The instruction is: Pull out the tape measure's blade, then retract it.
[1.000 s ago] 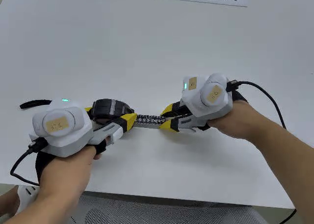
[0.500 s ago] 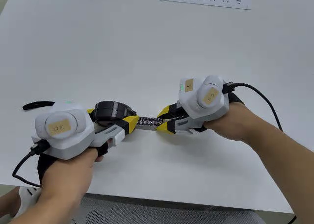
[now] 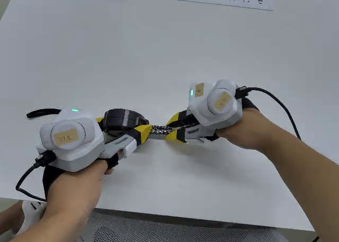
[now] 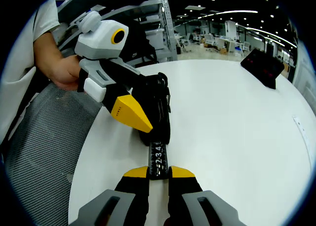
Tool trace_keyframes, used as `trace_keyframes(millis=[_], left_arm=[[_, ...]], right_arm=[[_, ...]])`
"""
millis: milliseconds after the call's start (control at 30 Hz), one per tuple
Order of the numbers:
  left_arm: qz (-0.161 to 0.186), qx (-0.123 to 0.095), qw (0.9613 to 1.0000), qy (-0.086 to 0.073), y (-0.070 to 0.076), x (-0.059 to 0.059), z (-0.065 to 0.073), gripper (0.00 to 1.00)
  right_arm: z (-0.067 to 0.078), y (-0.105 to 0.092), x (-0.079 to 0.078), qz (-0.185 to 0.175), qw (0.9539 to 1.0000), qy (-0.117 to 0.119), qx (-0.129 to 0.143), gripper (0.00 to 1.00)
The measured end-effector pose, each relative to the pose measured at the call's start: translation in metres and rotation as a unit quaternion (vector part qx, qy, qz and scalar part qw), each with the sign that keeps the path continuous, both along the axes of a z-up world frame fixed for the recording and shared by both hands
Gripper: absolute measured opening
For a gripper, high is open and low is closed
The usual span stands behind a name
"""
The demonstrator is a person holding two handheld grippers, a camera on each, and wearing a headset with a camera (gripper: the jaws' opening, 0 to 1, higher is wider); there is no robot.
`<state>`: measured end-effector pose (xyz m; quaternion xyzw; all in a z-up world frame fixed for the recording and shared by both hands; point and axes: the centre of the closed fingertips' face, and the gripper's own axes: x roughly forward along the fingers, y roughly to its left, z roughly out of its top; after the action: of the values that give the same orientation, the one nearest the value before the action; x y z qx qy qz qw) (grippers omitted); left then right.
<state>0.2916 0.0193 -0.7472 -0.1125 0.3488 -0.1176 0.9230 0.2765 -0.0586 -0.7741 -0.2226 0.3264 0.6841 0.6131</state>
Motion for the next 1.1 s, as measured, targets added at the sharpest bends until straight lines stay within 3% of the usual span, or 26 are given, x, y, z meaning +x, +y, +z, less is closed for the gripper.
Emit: trace_keyframes(millis=[1100], left_arm=[[0.0, -0.007, 1.0, -0.001, -0.001, 0.0, 0.001, 0.58]], right_arm=[[0.001, 0.025, -0.003, -0.021, 0.9996, 0.003, 0.018, 0.1]])
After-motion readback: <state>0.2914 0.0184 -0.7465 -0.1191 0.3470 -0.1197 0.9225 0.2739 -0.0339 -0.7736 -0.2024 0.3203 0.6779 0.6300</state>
